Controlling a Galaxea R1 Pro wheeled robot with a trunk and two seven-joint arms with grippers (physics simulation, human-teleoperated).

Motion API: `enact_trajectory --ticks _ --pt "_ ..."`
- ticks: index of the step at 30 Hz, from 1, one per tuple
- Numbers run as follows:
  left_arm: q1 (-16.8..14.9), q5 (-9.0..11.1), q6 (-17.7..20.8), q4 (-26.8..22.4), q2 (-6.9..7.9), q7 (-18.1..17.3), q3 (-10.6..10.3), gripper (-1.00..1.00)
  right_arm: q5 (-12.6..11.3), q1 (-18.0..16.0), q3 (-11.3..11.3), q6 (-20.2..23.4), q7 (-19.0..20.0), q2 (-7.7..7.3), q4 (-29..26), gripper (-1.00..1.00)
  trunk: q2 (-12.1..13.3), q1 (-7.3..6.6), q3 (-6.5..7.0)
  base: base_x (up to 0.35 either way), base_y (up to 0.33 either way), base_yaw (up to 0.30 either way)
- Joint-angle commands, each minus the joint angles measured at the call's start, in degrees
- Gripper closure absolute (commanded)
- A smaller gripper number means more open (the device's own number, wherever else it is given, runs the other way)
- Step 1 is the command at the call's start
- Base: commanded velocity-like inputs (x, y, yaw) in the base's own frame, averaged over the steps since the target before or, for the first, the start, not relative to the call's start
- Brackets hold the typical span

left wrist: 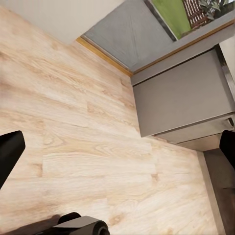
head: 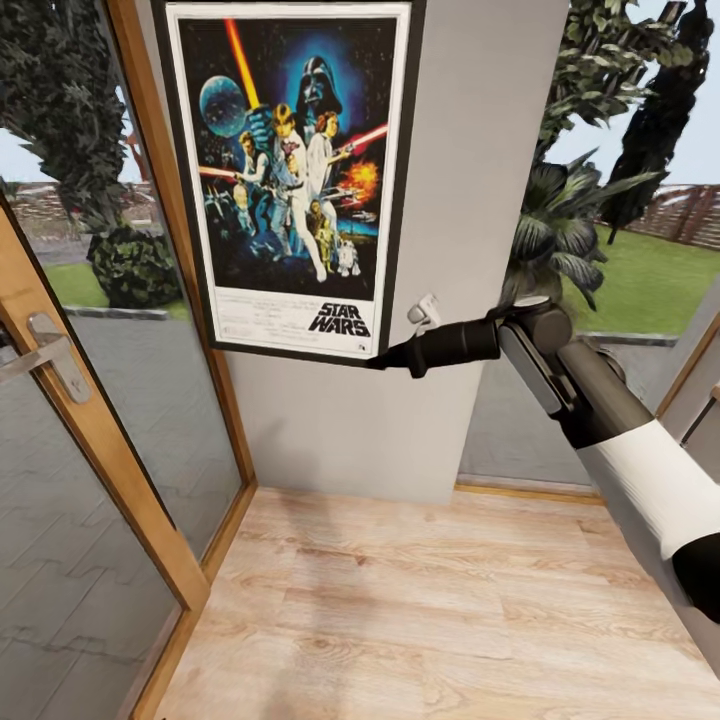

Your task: Pick up the poster from the kitchen countertop and hang it on one of the wall nails in the kitchen.

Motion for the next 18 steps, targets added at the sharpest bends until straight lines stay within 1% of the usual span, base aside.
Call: enact_trajectory --ticks 1,2,18 --pt "0.0 0.2 0.6 -0.1 0.01 -0.1 0.0 -1.00 -0.3 0.1 0.1 0.1 0.0 -0.04 0.0 1.00 -0.1 0.04 -0.11 0.000 0.000 0.000" --pt "0.0 0.2 0.6 -0.1 0.00 -0.1 0.0 -1.00 -0.3 0.5 0.1 -0.4 0.0 -0.04 0.0 1.00 -0.1 0.04 -0.11 0.000 0.000 0.000" --pt "0.0 0.2 0.6 -0.1 0.03 -0.1 0.0 -1.00 -0.3 0.7 0.1 -0.8 -0.1 0.05 0.1 1.00 -0.1 0.04 -0.11 0.001 0.000 0.000"
